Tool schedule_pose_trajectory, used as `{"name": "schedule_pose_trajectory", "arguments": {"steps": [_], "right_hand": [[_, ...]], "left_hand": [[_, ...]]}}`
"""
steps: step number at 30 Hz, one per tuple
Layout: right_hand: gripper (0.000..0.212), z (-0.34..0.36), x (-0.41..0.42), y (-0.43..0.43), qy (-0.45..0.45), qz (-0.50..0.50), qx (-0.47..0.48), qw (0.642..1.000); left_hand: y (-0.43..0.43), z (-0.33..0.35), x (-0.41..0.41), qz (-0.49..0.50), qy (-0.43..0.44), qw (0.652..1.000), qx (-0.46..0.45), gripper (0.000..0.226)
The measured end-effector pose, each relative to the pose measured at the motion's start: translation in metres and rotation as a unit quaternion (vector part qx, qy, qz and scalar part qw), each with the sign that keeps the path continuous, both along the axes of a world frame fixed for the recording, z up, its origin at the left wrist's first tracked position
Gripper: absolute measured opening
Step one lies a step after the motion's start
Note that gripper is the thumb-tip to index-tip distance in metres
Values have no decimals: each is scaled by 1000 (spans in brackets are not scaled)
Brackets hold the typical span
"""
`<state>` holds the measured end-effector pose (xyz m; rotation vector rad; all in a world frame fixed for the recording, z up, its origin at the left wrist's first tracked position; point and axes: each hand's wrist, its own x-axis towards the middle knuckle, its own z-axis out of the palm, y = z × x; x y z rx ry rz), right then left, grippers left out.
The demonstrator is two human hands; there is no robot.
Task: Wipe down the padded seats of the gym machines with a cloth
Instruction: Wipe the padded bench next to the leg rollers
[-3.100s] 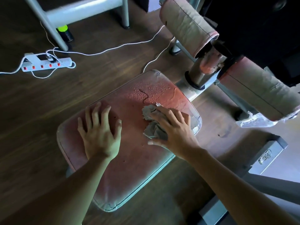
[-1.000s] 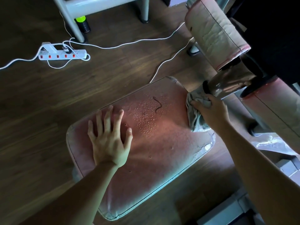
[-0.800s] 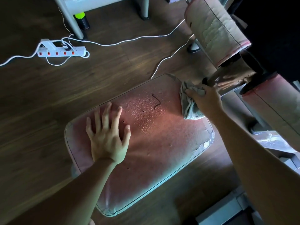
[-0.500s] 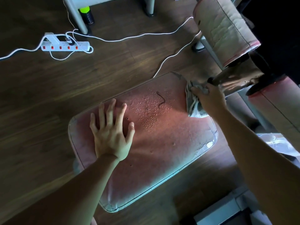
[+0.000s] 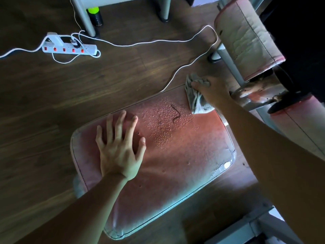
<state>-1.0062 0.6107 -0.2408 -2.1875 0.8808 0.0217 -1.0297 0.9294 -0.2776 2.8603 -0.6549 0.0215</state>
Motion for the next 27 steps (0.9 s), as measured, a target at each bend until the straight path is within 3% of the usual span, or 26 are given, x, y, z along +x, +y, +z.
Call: {"name": "schedule_pose_trajectory", "arguments": {"steps": [7, 11, 14, 18, 23, 27], "right_hand": [[27, -1, -38, -5, 30, -3, -20, 999], [40, 3, -7, -2, 60, -7, -9, 998], [44, -1, 9, 1, 41, 4, -41, 998], [46, -3, -30, 7, 33, 4, -86, 996], [51, -2, -19, 5, 51, 14, -55, 997], [47, 1, -21, 13, 5, 12, -69, 998]], "left_hand": [[1, 0, 0, -3, -4, 1000, 6, 62], [-1, 0, 0, -2, -6, 1000, 2, 62], [0, -1, 0, -1, -7, 1000, 2, 62], [0, 0, 1, -4, -6, 1000, 0, 63], [0, -1, 0, -2, -5, 1000, 4, 62], [1, -1, 0, -3, -13, 1000, -7, 61]]}}
